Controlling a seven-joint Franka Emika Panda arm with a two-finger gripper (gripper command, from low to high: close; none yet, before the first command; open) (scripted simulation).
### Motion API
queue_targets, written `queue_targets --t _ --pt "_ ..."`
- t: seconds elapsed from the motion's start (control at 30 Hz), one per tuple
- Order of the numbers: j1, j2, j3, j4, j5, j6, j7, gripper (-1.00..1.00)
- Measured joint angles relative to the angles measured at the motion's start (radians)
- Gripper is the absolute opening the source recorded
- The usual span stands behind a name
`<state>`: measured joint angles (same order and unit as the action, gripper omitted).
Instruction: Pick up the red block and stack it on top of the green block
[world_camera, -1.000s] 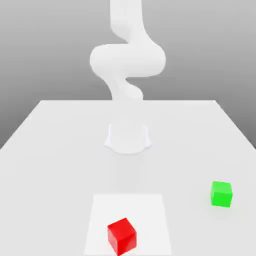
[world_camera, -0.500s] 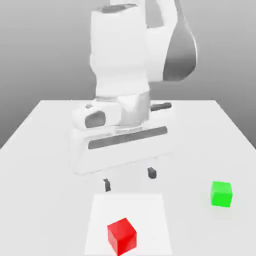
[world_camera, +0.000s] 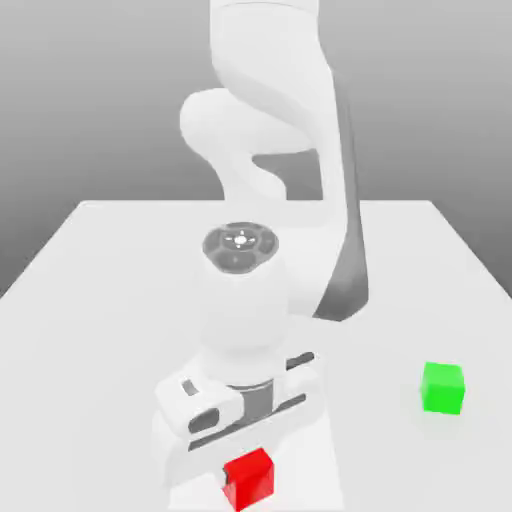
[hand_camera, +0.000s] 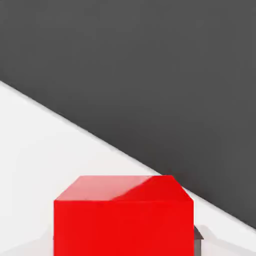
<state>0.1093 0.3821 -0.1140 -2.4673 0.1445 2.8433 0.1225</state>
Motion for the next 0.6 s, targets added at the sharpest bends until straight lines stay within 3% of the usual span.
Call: queue_targets --t 0.2,0.4,0.6 --pt "0.03 -0.165 -0.037 -0.028 -0.065 -0.136 0.045 -1.0" --pt "0.168 -0.277 0.118 -0.107 -0.078 -0.173 -0.042 -1.0" --pt "0.407 -0.386 0.239 -0.191 -0.107 -0.193 -0.13 -1.0"
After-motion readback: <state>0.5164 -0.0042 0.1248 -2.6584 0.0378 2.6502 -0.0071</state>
